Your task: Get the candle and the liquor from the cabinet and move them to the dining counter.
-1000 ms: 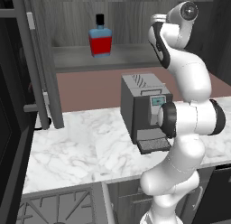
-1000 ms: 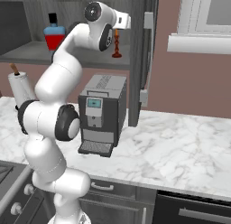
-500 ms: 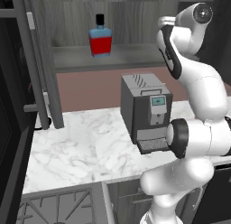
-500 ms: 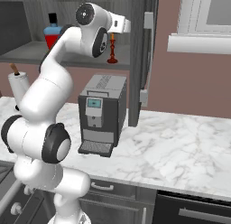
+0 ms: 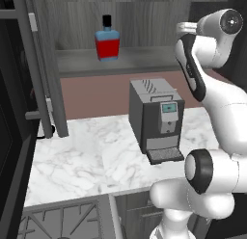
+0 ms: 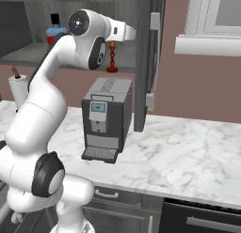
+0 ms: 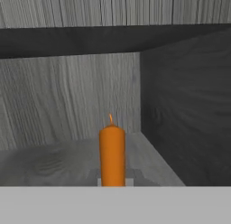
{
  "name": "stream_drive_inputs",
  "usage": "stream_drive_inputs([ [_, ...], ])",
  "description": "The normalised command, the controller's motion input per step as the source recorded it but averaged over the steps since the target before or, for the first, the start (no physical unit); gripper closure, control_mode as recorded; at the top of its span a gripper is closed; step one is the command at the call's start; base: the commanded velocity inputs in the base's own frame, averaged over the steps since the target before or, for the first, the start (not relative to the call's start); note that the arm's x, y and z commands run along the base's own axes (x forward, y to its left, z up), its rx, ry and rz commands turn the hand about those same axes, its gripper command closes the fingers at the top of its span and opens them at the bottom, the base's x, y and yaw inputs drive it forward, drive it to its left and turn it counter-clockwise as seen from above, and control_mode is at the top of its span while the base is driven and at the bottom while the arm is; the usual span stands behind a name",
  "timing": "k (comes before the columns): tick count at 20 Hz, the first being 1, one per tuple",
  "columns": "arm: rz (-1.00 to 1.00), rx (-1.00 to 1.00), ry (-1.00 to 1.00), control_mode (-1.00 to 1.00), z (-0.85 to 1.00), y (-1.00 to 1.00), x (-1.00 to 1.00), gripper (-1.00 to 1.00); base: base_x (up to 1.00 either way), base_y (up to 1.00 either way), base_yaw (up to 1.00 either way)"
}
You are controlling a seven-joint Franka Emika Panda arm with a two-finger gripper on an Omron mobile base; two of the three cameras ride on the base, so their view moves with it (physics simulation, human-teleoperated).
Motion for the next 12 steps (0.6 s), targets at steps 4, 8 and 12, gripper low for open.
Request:
stream_drive_inputs([
  [4,0.00,0.00,-0.04,-1.00,0.00,0.12,-0.64,1.00,0.00,0.00,0.00],
  [8,0.00,0.00,-0.04,-1.00,0.00,0.13,-0.62,1.00,0.00,0.00,0.00],
  [12,0.00,0.00,-0.05,-1.00,0.00,0.18,-0.63,1.00,0.00,0.00,0.00],
])
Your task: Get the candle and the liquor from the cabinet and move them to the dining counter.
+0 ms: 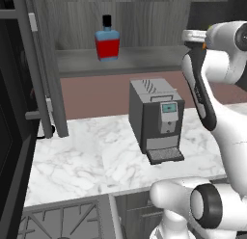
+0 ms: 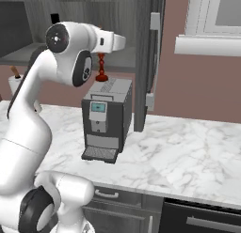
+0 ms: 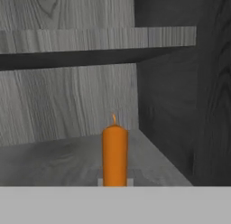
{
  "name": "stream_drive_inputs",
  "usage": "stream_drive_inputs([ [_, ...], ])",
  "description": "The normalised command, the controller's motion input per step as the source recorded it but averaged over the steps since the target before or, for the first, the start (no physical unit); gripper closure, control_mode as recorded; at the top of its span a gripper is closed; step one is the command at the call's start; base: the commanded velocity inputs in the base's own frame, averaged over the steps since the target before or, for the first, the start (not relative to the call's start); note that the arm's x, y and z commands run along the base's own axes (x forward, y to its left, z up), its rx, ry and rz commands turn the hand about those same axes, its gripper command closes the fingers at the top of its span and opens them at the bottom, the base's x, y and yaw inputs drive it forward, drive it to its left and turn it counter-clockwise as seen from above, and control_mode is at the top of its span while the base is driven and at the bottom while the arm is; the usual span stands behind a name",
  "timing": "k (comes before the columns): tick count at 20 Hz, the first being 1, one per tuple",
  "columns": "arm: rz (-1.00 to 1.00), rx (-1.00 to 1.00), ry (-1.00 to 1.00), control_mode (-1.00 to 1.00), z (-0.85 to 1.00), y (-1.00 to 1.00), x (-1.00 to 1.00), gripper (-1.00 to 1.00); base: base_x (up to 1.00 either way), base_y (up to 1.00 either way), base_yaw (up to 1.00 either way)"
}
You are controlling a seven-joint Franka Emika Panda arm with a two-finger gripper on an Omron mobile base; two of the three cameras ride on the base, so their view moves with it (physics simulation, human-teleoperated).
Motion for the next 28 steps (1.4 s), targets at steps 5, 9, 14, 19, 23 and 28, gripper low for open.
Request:
stream_drive_inputs([
  [5,0.00,0.00,-0.04,-1.00,0.00,0.27,-0.62,1.00,0.00,0.00,0.00],
  [9,0.00,-0.01,-0.01,-1.00,0.00,0.42,-0.63,1.00,0.00,0.00,0.00],
  [14,0.00,0.00,0.00,-1.00,0.00,0.18,-0.87,1.00,0.00,0.00,0.00],
  [19,0.02,0.00,0.00,-1.00,0.00,0.15,-0.61,1.00,0.00,0.00,0.00],
  [23,0.05,0.00,0.01,-1.00,0.01,0.08,-0.41,1.00,0.00,0.00,0.00],
  [28,0.10,0.00,0.02,-1.00,0.00,0.04,-0.23,1.00,0.00,0.00,0.00],
])
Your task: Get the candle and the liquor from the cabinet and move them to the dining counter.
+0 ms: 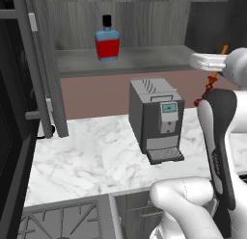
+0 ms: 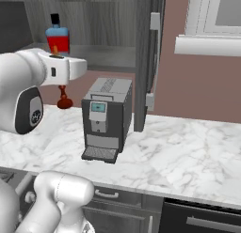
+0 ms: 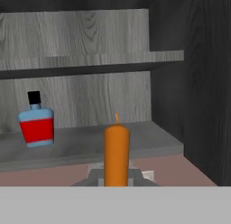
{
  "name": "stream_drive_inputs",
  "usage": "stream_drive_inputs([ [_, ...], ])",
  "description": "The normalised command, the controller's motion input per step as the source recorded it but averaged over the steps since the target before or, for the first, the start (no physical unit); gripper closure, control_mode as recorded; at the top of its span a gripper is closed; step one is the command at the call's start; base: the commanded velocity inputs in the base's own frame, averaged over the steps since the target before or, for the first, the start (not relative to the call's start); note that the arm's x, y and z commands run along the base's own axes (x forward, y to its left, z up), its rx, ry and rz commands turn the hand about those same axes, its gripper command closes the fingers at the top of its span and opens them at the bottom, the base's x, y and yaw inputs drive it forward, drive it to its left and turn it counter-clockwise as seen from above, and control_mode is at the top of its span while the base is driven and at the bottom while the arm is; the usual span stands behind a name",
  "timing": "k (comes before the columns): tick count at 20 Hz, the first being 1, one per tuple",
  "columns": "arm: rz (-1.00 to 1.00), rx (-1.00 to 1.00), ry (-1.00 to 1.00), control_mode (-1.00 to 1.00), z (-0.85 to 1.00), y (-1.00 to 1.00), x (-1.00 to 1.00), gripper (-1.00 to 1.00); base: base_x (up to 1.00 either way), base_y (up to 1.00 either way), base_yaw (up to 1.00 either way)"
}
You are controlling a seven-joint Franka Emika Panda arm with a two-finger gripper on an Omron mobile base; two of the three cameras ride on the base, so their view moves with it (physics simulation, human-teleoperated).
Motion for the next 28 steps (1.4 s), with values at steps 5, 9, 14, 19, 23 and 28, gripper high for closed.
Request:
stream_drive_inputs([
  [5,0.13,-0.01,0.03,-1.00,0.00,0.13,-0.05,1.00,0.00,0.00,0.00],
  [9,0.09,-0.01,0.01,-1.00,0.00,0.17,0.00,1.00,0.00,0.00,0.00],
  [14,0.06,0.00,0.00,-1.00,0.00,0.04,0.00,1.00,0.00,0.00,0.00],
  [19,0.04,0.00,0.00,-1.00,0.00,0.02,0.00,1.00,0.00,0.00,0.00],
  [23,0.03,0.00,0.00,-1.00,0.00,0.07,0.00,1.00,0.00,0.00,0.00],
  [28,0.05,0.00,0.00,-1.00,0.00,0.02,0.00,1.00,0.00,0.00,0.00],
])
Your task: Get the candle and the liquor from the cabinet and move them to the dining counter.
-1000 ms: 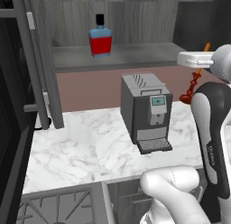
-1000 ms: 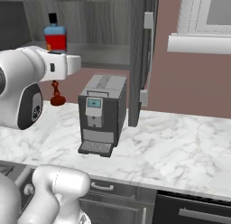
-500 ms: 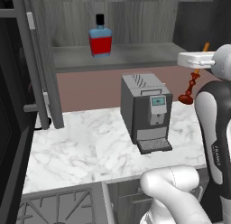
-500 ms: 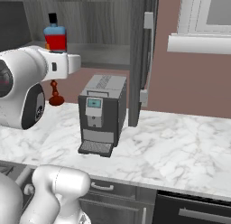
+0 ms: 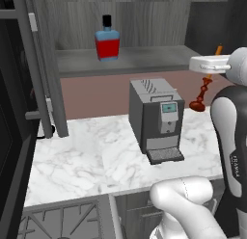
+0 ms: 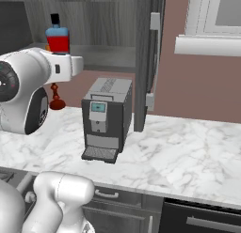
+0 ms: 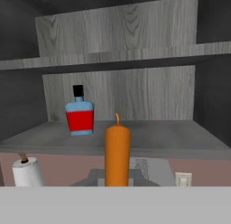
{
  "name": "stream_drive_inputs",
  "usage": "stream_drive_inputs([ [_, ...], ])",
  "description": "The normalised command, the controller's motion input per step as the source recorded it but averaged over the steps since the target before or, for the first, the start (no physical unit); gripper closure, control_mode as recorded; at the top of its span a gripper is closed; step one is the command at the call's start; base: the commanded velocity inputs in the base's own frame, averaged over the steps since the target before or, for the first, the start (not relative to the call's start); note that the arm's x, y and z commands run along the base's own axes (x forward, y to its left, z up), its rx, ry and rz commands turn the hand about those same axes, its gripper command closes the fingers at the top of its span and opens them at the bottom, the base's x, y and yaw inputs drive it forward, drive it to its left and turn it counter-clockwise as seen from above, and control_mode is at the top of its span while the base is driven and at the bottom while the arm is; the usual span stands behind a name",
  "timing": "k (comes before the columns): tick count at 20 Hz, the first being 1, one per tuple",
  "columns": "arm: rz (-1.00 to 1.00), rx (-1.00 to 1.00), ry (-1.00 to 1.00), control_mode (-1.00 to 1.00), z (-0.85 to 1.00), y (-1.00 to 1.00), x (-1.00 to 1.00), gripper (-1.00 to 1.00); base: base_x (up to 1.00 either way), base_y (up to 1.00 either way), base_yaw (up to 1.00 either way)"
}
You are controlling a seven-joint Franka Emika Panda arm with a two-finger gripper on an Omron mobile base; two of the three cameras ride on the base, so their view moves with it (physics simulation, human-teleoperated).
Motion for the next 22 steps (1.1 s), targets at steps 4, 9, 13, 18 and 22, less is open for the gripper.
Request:
stream_drive_inputs([
  [4,0.04,-0.02,0.00,-1.00,0.00,0.06,-0.01,1.00,0.00,0.00,0.00],
  [9,0.00,-0.07,-0.01,-1.00,0.00,0.05,-0.06,1.00,0.00,0.00,0.00],
  [13,0.00,-0.07,0.00,-1.00,-0.01,0.04,-0.08,1.00,0.00,0.00,0.00],
  [18,0.00,0.00,0.00,-1.00,0.00,0.00,-0.03,1.00,0.00,0.00,0.00],
  [22,0.00,0.00,0.00,-1.00,0.00,0.00,0.00,1.00,0.00,0.00,0.00],
])
